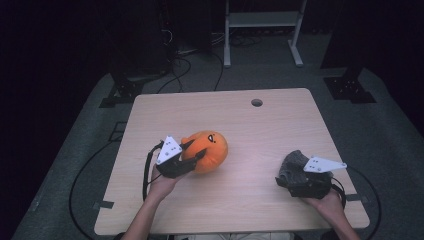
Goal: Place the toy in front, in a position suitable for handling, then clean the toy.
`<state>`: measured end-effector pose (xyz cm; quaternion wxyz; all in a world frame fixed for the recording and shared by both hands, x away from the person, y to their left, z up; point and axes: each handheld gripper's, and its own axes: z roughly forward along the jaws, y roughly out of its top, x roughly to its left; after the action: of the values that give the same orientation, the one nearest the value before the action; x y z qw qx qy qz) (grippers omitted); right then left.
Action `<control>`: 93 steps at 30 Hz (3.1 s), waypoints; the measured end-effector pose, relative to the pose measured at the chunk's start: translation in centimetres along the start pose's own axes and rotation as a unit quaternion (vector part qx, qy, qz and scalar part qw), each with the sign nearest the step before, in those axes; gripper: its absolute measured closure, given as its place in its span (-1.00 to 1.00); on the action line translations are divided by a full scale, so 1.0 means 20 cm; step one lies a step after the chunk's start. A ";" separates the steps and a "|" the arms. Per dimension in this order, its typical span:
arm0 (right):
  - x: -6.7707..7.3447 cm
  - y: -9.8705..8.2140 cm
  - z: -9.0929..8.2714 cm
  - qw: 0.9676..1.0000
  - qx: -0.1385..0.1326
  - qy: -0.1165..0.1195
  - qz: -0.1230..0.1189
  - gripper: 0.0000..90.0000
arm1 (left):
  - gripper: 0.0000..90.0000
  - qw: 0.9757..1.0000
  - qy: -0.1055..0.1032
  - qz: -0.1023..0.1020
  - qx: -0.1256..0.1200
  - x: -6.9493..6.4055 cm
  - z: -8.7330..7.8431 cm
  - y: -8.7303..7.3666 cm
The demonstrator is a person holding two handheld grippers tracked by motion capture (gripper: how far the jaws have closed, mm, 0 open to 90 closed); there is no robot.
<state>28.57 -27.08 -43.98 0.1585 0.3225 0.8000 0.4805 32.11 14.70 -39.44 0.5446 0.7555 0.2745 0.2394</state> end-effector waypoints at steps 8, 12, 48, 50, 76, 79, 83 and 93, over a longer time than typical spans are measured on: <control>-0.01 0.00 -0.01 1.000 -0.004 -0.004 0.002 -0.37 | 0.15 0.999 -0.032 0.009 0.005 -0.10 0.08 -0.01; -0.02 0.00 -0.02 1.000 -0.008 -0.010 0.003 -0.37 | 0.15 0.999 -0.041 0.012 0.009 -0.13 0.10 -0.01; -0.36 -0.05 0.07 0.988 0.102 -0.106 0.047 0.16 | -0.03 0.990 -0.115 0.060 0.055 -0.34 0.29 -0.08; -0.36 -0.06 0.09 0.986 0.117 -0.111 0.042 0.22 | -0.14 0.990 -0.116 0.062 0.057 -0.34 0.29 -0.08; -0.23 0.01 -0.02 0.999 0.033 -0.033 0.022 0.78 | -0.55 0.990 -0.114 0.029 0.078 -0.24 0.21 -0.13; -0.15 0.06 -0.04 1.000 -0.007 0.011 0.005 0.78 | -0.52 0.990 -0.114 0.027 0.077 -0.24 0.22 -0.13; 0.00 0.15 -0.01 0.996 -0.031 0.070 -0.041 0.78 | -0.42 0.990 -0.114 0.031 0.078 -0.24 0.23 -0.13; 0.17 0.23 0.18 0.990 0.000 0.092 -0.106 0.71 | -0.35 0.989 -0.120 0.036 0.078 -0.24 0.26 -0.13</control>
<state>29.78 -20.85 -41.48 0.1343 0.1903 0.8408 0.4887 31.65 8.46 -43.83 0.5038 0.8284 0.1981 0.1440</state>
